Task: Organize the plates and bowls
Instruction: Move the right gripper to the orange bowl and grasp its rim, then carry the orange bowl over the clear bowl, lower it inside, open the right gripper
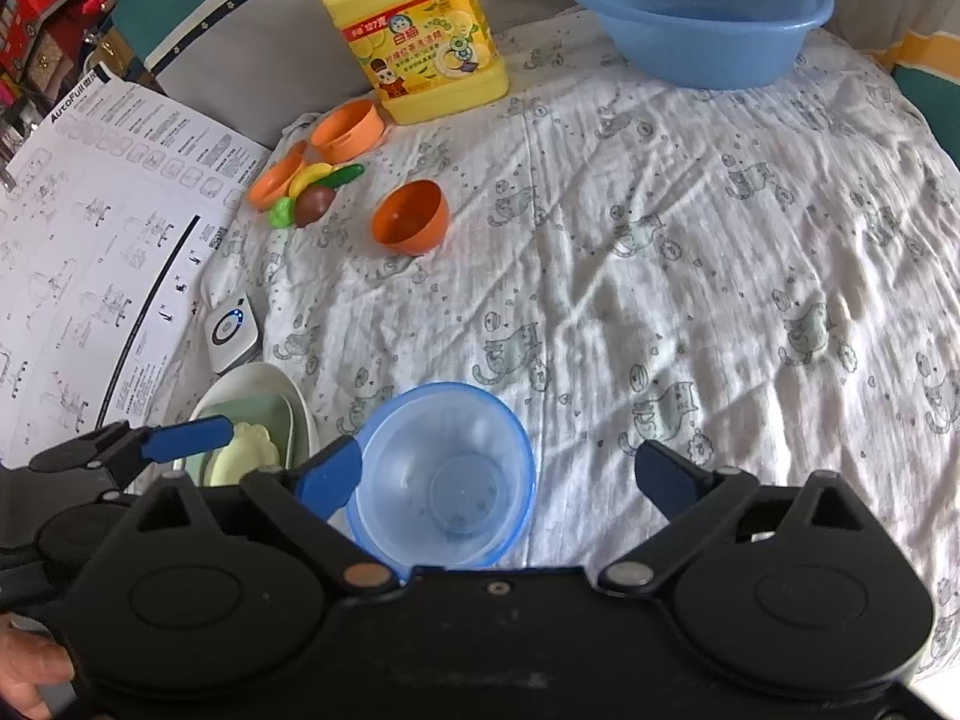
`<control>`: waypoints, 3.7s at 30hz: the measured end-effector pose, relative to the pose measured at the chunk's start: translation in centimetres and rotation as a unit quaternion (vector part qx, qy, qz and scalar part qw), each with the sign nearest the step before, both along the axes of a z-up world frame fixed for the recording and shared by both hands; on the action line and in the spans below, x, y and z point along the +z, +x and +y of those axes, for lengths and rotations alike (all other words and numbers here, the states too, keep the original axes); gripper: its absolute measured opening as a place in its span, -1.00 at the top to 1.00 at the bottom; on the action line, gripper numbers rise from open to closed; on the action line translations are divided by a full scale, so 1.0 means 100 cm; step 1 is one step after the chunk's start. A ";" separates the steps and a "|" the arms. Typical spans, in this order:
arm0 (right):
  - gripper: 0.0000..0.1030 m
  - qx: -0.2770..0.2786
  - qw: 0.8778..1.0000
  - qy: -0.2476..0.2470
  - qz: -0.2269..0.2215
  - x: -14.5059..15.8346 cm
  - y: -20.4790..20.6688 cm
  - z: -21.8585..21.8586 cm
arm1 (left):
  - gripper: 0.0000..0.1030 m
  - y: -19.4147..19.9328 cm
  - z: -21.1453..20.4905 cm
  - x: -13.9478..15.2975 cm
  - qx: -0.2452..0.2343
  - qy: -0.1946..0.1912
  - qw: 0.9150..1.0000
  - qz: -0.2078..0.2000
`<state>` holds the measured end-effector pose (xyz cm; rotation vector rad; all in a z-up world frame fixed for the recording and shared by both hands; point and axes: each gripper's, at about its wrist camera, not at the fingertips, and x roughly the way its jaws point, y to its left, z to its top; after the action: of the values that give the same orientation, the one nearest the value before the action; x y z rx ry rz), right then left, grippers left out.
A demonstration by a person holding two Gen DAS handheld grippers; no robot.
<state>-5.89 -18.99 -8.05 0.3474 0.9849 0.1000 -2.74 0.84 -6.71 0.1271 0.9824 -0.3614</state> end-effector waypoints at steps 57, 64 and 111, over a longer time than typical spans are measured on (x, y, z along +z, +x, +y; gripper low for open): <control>0.79 0.012 1.000 0.018 -0.004 -0.050 0.210 0.044 | 0.62 0.194 -0.004 -0.062 0.043 -0.025 0.999 0.017; 0.80 0.008 0.999 0.030 0.007 -0.055 0.206 0.043 | 0.76 0.187 -0.010 -0.063 0.018 -0.014 1.000 0.014; 0.80 0.034 0.999 0.031 0.005 -0.001 0.004 0.004 | 0.80 0.004 -0.040 0.012 -0.081 -0.005 0.996 0.028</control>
<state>-5.46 -18.61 -8.18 0.3714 1.0049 0.1906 -2.30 -3.18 -5.52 0.1897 1.0282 -0.5196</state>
